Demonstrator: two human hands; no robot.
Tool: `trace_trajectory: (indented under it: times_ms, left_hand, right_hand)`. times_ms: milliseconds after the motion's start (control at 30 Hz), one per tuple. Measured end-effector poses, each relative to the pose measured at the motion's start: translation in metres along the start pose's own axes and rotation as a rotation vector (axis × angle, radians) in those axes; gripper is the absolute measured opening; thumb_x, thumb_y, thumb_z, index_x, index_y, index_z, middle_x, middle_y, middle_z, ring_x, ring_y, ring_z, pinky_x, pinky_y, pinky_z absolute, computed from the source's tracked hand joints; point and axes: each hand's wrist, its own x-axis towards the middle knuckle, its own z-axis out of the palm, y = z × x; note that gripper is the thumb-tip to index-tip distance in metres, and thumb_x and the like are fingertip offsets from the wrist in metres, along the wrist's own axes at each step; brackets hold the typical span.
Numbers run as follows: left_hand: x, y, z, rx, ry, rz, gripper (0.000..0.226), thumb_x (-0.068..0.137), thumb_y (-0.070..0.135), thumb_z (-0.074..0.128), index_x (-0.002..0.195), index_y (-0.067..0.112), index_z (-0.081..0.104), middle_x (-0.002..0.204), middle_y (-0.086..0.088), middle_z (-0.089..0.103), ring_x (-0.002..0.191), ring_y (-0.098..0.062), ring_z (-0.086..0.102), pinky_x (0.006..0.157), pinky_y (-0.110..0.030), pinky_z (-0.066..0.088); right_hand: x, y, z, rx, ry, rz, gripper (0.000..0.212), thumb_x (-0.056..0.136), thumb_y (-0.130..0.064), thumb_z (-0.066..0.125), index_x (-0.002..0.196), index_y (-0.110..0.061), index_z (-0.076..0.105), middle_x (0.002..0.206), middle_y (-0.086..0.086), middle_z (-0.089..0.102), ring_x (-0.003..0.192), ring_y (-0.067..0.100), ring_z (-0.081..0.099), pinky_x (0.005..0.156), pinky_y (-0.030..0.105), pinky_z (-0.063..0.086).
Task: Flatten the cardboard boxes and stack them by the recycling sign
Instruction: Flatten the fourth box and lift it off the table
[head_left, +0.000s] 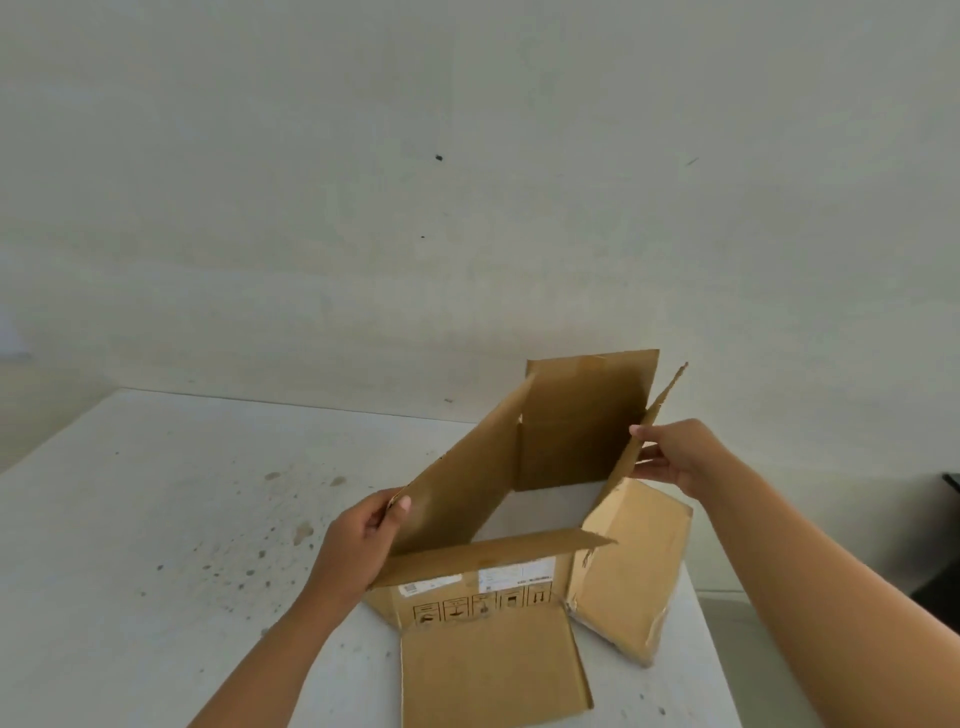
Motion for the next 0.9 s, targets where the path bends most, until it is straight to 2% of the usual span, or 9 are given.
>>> trace_trajectory:
  times_ms: [133,267,333,400,500,600,667,767,900]
  left_hand:
    - [-0.007,-0.006,-0.021,0.029,-0.069,0.01,0.014,0.093,0.035,0.049,0.096,0.048,0.051,0.096,0.025,0.061,0.091,0.005,0.057,0.072,-0.006,0.043]
    - [-0.014,-0.013,-0.034,0.011,-0.158,0.012,0.018,0.092,0.045,0.046,0.102,0.041,0.061,0.093,0.023,0.069,0.094,0.005,0.063,0.083,-0.016,0.052]
    - [-0.023,-0.02,-0.036,-0.043,-0.267,0.017,0.051,0.078,0.07,0.048,0.113,0.036,0.062,0.103,0.023,0.069,0.101,0.007,0.06,0.088,-0.015,0.049]
    - [-0.032,-0.027,-0.032,-0.01,-0.278,0.034,0.075,0.059,0.081,0.057,0.12,0.038,0.058,0.114,0.029,0.061,0.109,0.013,0.054,0.091,-0.01,0.044]
    - [-0.036,-0.027,-0.024,0.005,-0.115,0.062,0.05,0.066,0.069,0.064,0.109,0.044,0.062,0.103,0.03,0.065,0.101,0.013,0.058,0.083,-0.007,0.046]
    - [-0.029,-0.02,-0.021,0.029,0.035,0.12,0.025,0.075,0.06,0.06,0.095,0.046,0.065,0.085,0.029,0.069,0.077,0.0,0.067,0.064,-0.016,0.054]
    - [-0.024,-0.014,-0.021,0.078,0.091,0.178,0.005,0.084,0.041,0.062,0.088,0.043,0.064,0.078,0.033,0.066,0.069,-0.001,0.065,0.055,-0.013,0.049]
    - [-0.013,-0.012,-0.023,0.137,0.174,0.234,0.005,0.085,0.031,0.064,0.081,0.032,0.066,0.061,0.014,0.065,0.062,-0.011,0.062,0.048,-0.013,0.042]
    - [-0.004,-0.012,-0.022,0.151,0.211,0.243,0.024,0.082,0.044,0.059,0.07,0.023,0.065,0.047,0.008,0.055,0.05,-0.011,0.055,0.045,-0.016,0.037]
  right_hand:
    - [0.006,-0.011,0.038,-0.006,0.132,0.0,0.026,0.087,-0.012,0.067,0.105,0.001,0.054,0.099,0.021,0.065,0.071,0.035,0.071,0.066,0.039,0.061]
    - [0.01,-0.019,0.066,0.016,0.199,-0.013,0.02,0.088,-0.018,0.066,0.093,-0.002,0.054,0.098,0.018,0.066,0.069,0.031,0.071,0.065,0.033,0.06]
    - [0.011,-0.019,0.075,0.053,0.187,-0.001,0.023,0.087,-0.02,0.067,0.086,-0.005,0.051,0.1,0.016,0.064,0.074,0.031,0.07,0.07,0.036,0.061]
    - [0.011,-0.018,0.08,0.068,0.184,0.008,0.026,0.086,-0.024,0.068,0.08,-0.009,0.048,0.104,0.015,0.063,0.079,0.031,0.069,0.073,0.038,0.06]
    - [0.009,-0.017,0.082,0.01,0.113,0.007,0.029,0.088,-0.029,0.066,0.097,-0.006,0.052,0.111,0.015,0.062,0.087,0.031,0.067,0.077,0.043,0.059]
    - [0.001,-0.018,0.083,-0.056,-0.063,0.038,0.053,0.087,-0.037,0.064,0.127,-0.008,0.043,0.131,0.014,0.052,0.104,0.037,0.059,0.076,0.05,0.057]
    - [-0.009,-0.022,0.085,-0.099,-0.176,0.102,0.068,0.084,-0.043,0.066,0.139,-0.017,0.035,0.145,0.015,0.038,0.113,0.044,0.054,0.069,0.051,0.058]
    - [-0.026,-0.027,0.093,-0.151,-0.273,0.185,0.073,0.083,-0.038,0.069,0.143,-0.016,0.032,0.15,0.019,0.03,0.111,0.048,0.056,0.066,0.052,0.059]
    - [-0.038,-0.03,0.113,-0.045,-0.263,0.169,0.059,0.085,-0.017,0.07,0.134,-0.009,0.039,0.143,0.015,0.036,0.123,0.044,0.046,0.072,0.046,0.06]
